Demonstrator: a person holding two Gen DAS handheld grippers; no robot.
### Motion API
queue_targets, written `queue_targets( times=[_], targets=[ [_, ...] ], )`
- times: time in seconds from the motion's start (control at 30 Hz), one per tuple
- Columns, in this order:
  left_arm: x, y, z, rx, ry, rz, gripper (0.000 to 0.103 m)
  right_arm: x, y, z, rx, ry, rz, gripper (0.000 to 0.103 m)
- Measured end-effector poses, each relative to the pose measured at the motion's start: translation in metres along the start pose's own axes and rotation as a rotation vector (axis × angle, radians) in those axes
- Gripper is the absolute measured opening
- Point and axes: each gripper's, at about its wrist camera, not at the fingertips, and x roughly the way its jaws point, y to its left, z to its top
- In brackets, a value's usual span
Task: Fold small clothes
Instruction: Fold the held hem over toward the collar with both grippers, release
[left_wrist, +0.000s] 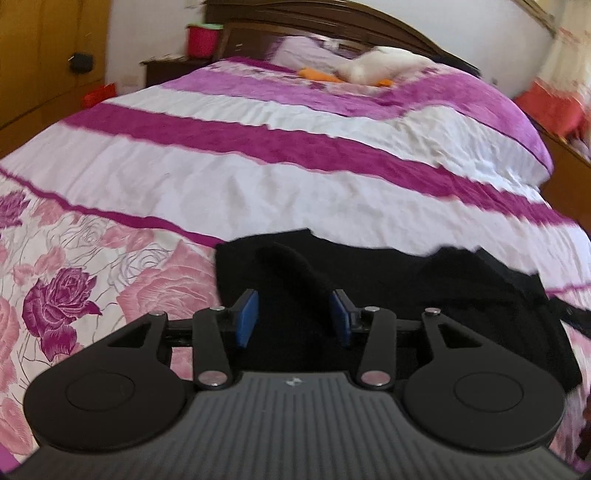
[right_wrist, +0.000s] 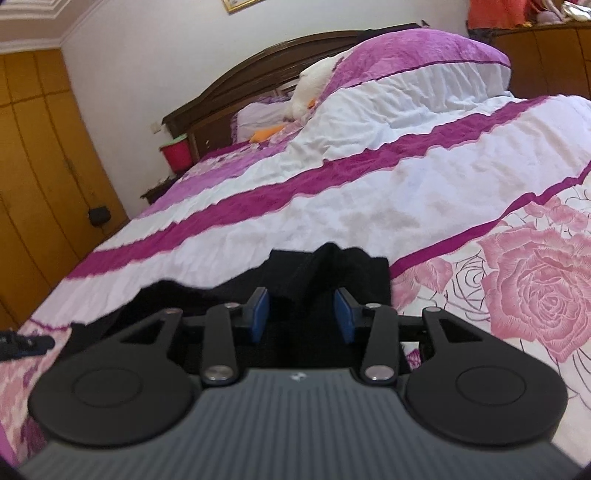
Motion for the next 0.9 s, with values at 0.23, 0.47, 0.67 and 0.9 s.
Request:
queue_targets(
  times=[0.23, 0.47, 0.67, 0.9],
  targets=[
    [-0.005, -0.033, -0.017, 0.093, 0.026, -0.090, 0.050, 0.008, 0.008, -0.003, -0.080, 0.043, 0.007, 0.043],
    [0.041, -0.054, -0.026, 0.224, 0.066, -0.095, 0.050, 0.038, 0.014, -0.002, -0.182, 0.106, -0.018, 0.043],
    [0.072, -0.048, -0.006, 0.212, 0.015, -0.027, 0.049, 0.053, 0.017, 0.011, -0.202, 0.084, -0.034, 0.043],
    [0.109, -0.026, 0.021, 0.127, -0.006, 0.074, 0.049, 0.081, 0.016, 0.026, -0.196, 0.064, -0.062, 0.042]
  ],
)
